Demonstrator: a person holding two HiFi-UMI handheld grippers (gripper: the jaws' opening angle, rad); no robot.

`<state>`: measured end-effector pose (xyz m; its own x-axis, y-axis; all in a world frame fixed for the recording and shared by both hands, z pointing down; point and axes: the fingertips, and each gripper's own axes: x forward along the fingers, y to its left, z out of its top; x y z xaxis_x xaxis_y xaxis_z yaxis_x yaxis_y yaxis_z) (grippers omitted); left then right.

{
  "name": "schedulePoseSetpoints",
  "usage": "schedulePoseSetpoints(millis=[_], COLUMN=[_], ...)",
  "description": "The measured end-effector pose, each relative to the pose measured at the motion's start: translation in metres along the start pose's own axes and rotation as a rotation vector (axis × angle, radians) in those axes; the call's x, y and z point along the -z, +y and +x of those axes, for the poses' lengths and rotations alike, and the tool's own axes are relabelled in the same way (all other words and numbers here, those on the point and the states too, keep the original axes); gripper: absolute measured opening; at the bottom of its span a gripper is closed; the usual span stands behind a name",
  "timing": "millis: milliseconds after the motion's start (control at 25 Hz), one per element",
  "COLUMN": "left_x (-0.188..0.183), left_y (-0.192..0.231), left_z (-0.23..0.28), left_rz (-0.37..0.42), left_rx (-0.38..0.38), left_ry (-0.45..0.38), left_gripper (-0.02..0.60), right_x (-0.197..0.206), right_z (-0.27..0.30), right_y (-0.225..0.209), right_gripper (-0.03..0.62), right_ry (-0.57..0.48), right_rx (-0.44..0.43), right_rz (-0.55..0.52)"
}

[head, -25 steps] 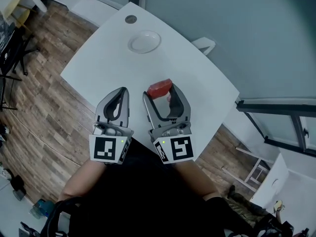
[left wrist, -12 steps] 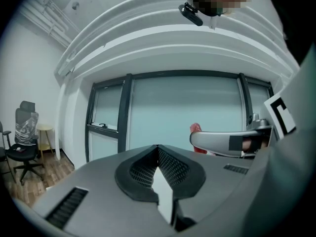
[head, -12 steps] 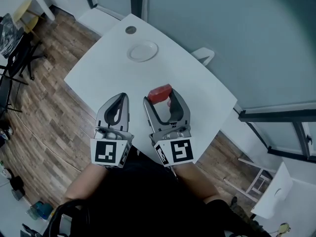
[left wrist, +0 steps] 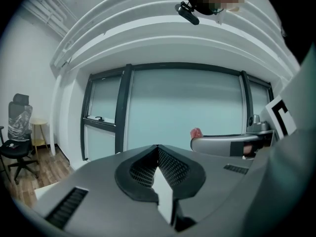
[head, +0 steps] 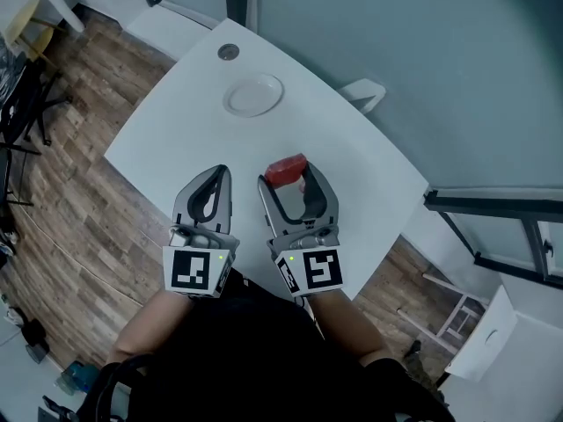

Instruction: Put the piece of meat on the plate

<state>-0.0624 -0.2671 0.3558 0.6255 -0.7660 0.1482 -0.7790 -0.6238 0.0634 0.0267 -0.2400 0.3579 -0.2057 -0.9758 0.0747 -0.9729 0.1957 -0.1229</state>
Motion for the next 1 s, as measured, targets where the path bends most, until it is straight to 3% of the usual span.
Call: schedulePoseSetpoints(millis=[400,1000], left_x=[0.029,0.073], left_y=[0.042,0.09], left_z=[0.055,0.14], left_rz=[-0.015,-0.025], left_rx=[0.065,0.096], left_ry=[0.053,0.139], left_gripper=[-0.001,-0.002], right_x=[0.039,0.097], right_z=[0.075,0.17], right_y=[-0.008,-0.048], right_gripper=[0.298,0.298], right_ry=[0.101,0.251], right_rx=[0.03,0.096], right_rz=[-0.001,0.036])
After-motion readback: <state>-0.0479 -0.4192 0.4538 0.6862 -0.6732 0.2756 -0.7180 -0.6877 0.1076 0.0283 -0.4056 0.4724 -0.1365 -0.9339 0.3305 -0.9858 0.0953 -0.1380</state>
